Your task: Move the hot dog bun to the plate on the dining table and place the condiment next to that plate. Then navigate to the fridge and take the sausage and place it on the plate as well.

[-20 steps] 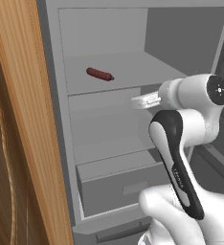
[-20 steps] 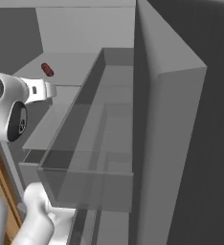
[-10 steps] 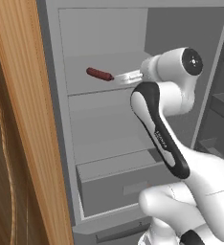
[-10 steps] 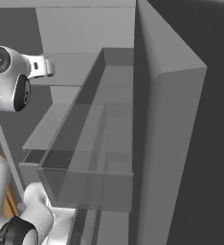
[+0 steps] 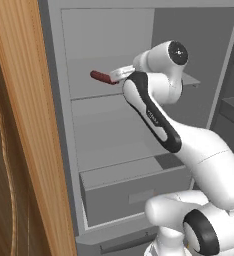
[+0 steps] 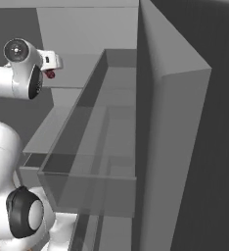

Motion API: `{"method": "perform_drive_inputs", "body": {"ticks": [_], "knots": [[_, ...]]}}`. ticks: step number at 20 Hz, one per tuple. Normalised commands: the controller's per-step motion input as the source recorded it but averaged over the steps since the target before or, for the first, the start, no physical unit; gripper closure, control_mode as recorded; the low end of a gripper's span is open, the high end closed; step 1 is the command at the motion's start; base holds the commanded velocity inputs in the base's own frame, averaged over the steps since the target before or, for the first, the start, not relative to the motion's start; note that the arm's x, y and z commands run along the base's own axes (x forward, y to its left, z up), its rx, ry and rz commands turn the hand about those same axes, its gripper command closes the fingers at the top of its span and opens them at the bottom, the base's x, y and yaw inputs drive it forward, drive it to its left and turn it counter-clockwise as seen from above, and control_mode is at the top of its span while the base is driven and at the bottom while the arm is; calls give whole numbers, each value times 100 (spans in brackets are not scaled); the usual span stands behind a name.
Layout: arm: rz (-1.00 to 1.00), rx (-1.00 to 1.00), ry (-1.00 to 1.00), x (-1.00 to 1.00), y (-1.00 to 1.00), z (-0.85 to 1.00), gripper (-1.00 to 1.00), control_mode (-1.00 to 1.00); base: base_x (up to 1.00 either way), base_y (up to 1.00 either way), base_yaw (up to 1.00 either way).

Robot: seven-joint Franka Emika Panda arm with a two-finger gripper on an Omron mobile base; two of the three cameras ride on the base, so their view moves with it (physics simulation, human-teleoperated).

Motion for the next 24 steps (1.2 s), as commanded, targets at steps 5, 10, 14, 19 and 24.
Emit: {"method": "perform_drive_inputs", "body": {"ticks": [5, 10, 14, 19, 24], "knots": [[3, 0, 8, 63, 27, -37, -100, -100, 0, 0, 0], [4, 0, 6, 69, 19, -3, -100, -100, 0, 0, 0], [2, 0, 7, 72, 12, -1, -100, -100, 0, 0, 0], [1, 0, 8, 50, 29, -15, -100, -100, 0, 0, 0], [1, 0, 7, 36, 31, -24, -100, -100, 0, 0, 0]]}}
